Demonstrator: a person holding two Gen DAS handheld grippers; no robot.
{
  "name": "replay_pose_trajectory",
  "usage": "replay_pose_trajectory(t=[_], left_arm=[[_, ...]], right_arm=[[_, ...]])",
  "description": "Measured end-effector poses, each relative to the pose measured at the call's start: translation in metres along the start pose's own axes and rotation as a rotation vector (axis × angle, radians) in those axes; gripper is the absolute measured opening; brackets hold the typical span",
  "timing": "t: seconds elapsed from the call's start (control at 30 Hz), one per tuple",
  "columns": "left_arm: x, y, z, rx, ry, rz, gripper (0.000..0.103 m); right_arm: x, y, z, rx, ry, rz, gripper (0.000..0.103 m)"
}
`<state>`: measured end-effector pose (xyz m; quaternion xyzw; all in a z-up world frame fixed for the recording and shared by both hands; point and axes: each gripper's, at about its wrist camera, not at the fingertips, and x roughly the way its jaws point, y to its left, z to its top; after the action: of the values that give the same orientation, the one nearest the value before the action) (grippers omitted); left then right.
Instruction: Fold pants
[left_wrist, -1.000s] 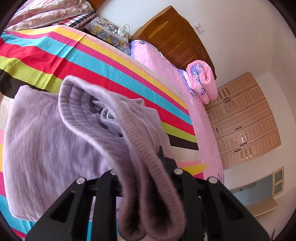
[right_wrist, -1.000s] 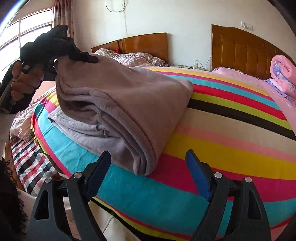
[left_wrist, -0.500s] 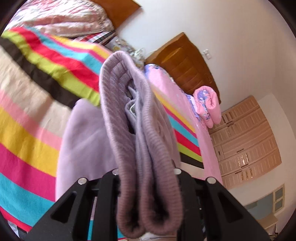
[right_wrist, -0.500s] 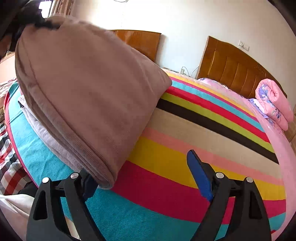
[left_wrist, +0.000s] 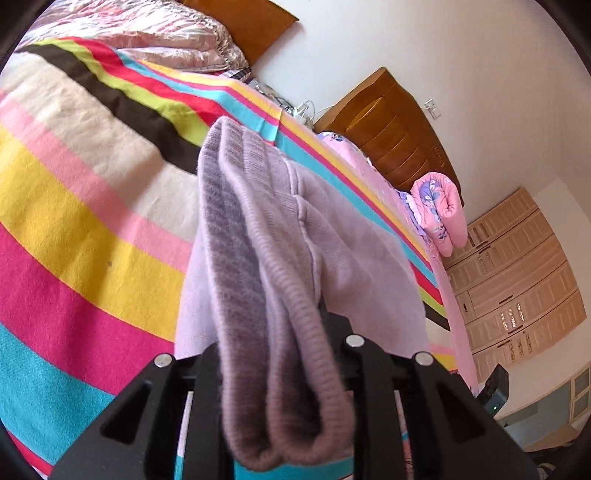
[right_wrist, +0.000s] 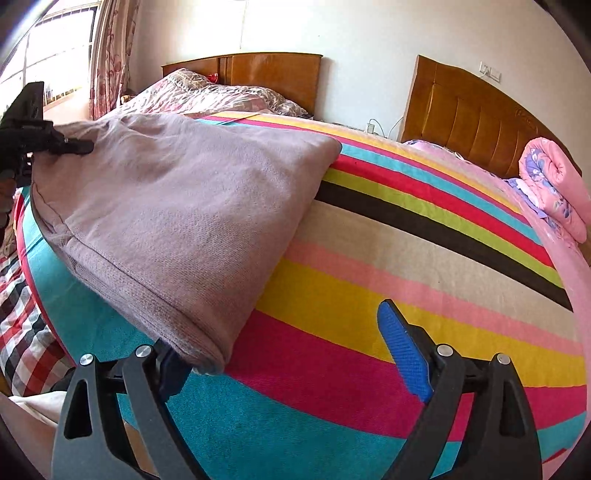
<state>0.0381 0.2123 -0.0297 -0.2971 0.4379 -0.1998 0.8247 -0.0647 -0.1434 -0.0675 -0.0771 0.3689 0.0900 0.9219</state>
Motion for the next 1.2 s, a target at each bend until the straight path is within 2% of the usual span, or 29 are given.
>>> replay_pose_trajectory(t=[0.07,0.1,0.17,0.27,0.33,0.4,0.43,0.5,0.57,0.63,0.7,0.77,0.83,0.93,1.0,1.07,1.2], left_arm=[[-0.002,0.013,-0.006,-0.043,-0.019,-0.076,0.027],[-0.005,0.014,-0.008,-0.048,-0.027,-0.085,0.028],[-0.013,0.013,-0.012,-0.039,-0.051,-0.069,0.038],[-0.031,0.012,-0.015,-0.051,-0.095,0.017,0.048],[-0.053,0.006,-0.019,-0.060,-0.167,0.127,0.053],[-0.075,-0.009,-0.022,-0.030,-0.248,0.238,0.053],[-0.083,-0.021,-0.024,0.001,-0.285,0.254,0.055],[-0.091,-0.049,-0.028,0.101,-0.314,0.235,0.060],[-0.085,-0.079,-0.033,0.210,-0.297,0.200,0.068],[-0.062,-0.106,-0.032,0.309,-0.259,0.187,0.070],[-0.038,-0.117,-0.030,0.357,-0.216,0.257,0.070],[-0.017,-0.114,-0.036,0.369,-0.185,0.329,0.072],[-0.003,-0.102,-0.045,0.393,-0.151,0.420,0.073],[0.006,-0.082,-0.062,0.454,-0.125,0.494,0.073],[0.008,-0.079,-0.069,0.504,-0.120,0.540,0.073],[0.008,-0.076,-0.069,0.490,-0.119,0.539,0.074],[0.004,-0.070,-0.069,0.479,-0.126,0.498,0.074]], right_arm=[[0.000,-0.001,0.001,-0.007,0.004,0.005,0.089],[0.000,-0.001,0.001,-0.010,0.007,0.007,0.089],[-0.001,-0.002,0.002,-0.008,0.016,0.021,0.089],[-0.006,-0.003,0.002,-0.032,0.020,0.038,0.089],[-0.018,-0.004,-0.002,-0.057,0.012,0.068,0.089],[-0.033,-0.010,-0.008,-0.064,0.016,0.151,0.090],[-0.043,-0.014,-0.011,-0.062,0.006,0.202,0.090],[-0.062,-0.023,-0.014,-0.036,-0.038,0.295,0.089],[-0.071,-0.032,-0.007,0.026,-0.094,0.330,0.088],[-0.069,-0.038,0.008,0.105,-0.139,0.371,0.080],[-0.061,-0.032,0.026,0.129,-0.162,0.379,0.072],[-0.051,-0.014,0.041,0.079,-0.160,0.370,0.071],[-0.040,0.012,0.046,-0.031,-0.127,0.371,0.071],[-0.020,0.051,0.028,-0.203,-0.034,0.350,0.072],[-0.020,0.063,0.014,-0.277,-0.070,0.299,0.075],[-0.020,0.064,0.015,-0.302,-0.048,0.290,0.076],[-0.023,0.059,0.018,-0.299,-0.003,0.359,0.083]])
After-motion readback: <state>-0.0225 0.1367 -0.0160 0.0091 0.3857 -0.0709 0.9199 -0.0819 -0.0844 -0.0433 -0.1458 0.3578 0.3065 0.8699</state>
